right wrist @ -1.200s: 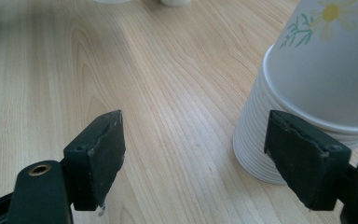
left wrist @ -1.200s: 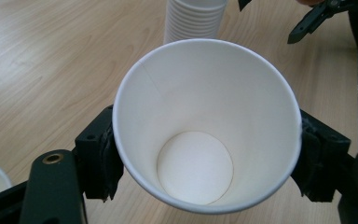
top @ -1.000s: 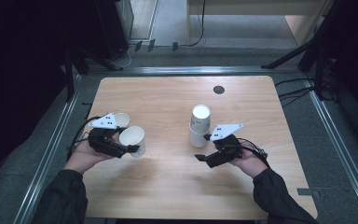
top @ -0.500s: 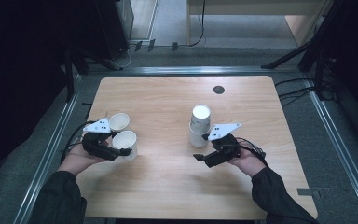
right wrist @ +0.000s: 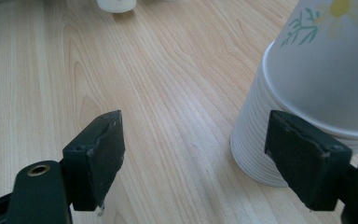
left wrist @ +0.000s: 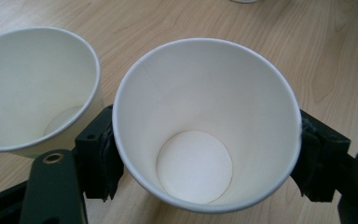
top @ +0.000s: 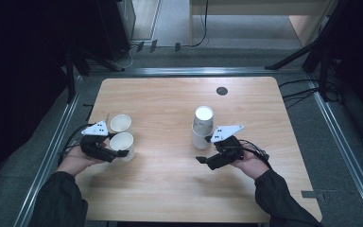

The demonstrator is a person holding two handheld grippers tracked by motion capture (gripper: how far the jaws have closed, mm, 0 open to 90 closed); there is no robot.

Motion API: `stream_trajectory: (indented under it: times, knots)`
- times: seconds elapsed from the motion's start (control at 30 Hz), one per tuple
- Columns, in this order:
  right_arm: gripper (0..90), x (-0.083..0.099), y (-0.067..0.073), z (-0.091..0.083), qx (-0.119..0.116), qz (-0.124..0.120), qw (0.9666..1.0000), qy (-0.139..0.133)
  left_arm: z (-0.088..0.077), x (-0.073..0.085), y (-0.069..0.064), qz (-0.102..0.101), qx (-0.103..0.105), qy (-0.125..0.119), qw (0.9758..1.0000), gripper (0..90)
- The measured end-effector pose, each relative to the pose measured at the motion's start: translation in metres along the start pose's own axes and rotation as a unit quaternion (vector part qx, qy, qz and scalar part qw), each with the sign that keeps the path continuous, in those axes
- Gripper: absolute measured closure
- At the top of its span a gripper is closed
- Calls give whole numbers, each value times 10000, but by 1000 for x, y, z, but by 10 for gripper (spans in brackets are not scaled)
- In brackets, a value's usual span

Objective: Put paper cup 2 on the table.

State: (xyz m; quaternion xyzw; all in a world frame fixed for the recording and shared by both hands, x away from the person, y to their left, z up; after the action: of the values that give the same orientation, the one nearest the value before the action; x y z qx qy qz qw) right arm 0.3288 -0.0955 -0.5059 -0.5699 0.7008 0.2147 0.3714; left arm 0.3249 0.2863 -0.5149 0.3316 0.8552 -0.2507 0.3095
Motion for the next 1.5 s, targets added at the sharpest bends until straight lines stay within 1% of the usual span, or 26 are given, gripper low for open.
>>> stream_trajectory:
  times: [0.13, 0.23, 0.43, 0.47, 0.53, 0.7, 0.93, 1.1, 1.17, 1.2, 1.23, 1.3, 1.33, 1.5]
  knots:
    - [204, 0, 0, 0, 34, -7, 10000, -13, 2, 2, 3, -2, -38, 28, 10000, 235]
    - [203, 0, -1, -1, 27, -10, 10000, -37, 3, 1, 7, -89, -105, 6, 9999, 235]
    - [203, 0, -1, -1, 35, -16, 10000, -31, 2, 3, 12, -83, -213, -25, 9997, 234]
    - [203, 0, -1, -1, 34, -14, 10000, -33, 2, 5, 14, -85, -264, -24, 9996, 234]
    - [203, 1, -1, -1, 36, -16, 10000, -29, 2, 7, 16, -109, -303, -26, 9995, 233]
    - [203, 0, -1, 0, 27, -6, 10000, -31, 5, 9, 16, -71, -293, 45, 9995, 233]
    - [203, 0, -1, 0, 29, -1, 10000, -37, 5, 11, 17, -107, -275, 60, 9995, 232]
    - [201, 0, -1, -2, 28, -7, 10000, -51, 6, 11, 14, -106, -255, 87, 9996, 226]
    - [201, 0, -1, -2, 34, -12, 10000, -54, 6, 11, 14, -166, -226, 129, 9995, 219]
    - [201, 0, -1, -2, 34, -7, 10000, -54, 6, 11, 14, -307, -162, 155, 9993, 213]
    - [201, 0, -1, -2, 42, -14, 10000, -47, 6, 10, 15, -405, -128, 166, 9990, 199]
    - [201, 1, -1, -2, 43, -12, 10000, -20, 6, 10, 16, -580, -110, 205, 9980, 166]
    - [201, 1, -1, -2, 44, -21, 10000, -16, 6, 11, 17, -606, -101, 213, 9979, 161]
    - [201, 0, -1, -2, 49, -24, 10000, -46, 6, 10, 13, -575, -59, 229, 9981, 137]
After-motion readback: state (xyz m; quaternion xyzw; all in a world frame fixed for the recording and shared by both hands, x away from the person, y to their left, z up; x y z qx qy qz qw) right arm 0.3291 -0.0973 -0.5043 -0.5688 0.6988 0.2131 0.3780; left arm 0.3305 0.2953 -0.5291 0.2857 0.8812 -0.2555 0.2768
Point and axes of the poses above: each handheld gripper's, and its own axes: z roughly forward along the jaws, x roughly out of its underside, y roughly to its left, the point moved 4 cm from there along z, roughly forward along the jaws, and after that the axes turned 12 degrees about -z, right-handed, at the moved point
